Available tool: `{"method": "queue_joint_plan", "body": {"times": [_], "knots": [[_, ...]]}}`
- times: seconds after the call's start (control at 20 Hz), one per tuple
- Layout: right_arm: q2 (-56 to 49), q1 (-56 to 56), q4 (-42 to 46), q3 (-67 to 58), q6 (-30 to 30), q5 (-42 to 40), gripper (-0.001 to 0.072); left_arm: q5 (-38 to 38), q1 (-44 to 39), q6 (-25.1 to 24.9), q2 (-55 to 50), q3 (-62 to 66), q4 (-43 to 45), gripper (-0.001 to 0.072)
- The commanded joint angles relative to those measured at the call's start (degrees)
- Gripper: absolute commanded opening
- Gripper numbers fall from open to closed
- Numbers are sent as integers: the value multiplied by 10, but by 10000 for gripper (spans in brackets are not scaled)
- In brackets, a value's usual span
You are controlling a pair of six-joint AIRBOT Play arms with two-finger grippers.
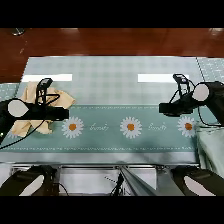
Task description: Fold the shirts.
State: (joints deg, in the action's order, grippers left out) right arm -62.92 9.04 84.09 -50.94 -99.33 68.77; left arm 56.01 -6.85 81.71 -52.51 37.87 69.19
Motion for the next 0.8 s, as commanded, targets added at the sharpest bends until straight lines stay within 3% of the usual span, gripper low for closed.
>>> {"method": "queue_joint_plan", "body": {"times": [0.0,0.75], "knots": [[0,1,0,0,0,0,20,0,0,0,0,0,0,26],[0,1,-1,0,0,-10,20,-1,0,0,0,0,0,26]]}}
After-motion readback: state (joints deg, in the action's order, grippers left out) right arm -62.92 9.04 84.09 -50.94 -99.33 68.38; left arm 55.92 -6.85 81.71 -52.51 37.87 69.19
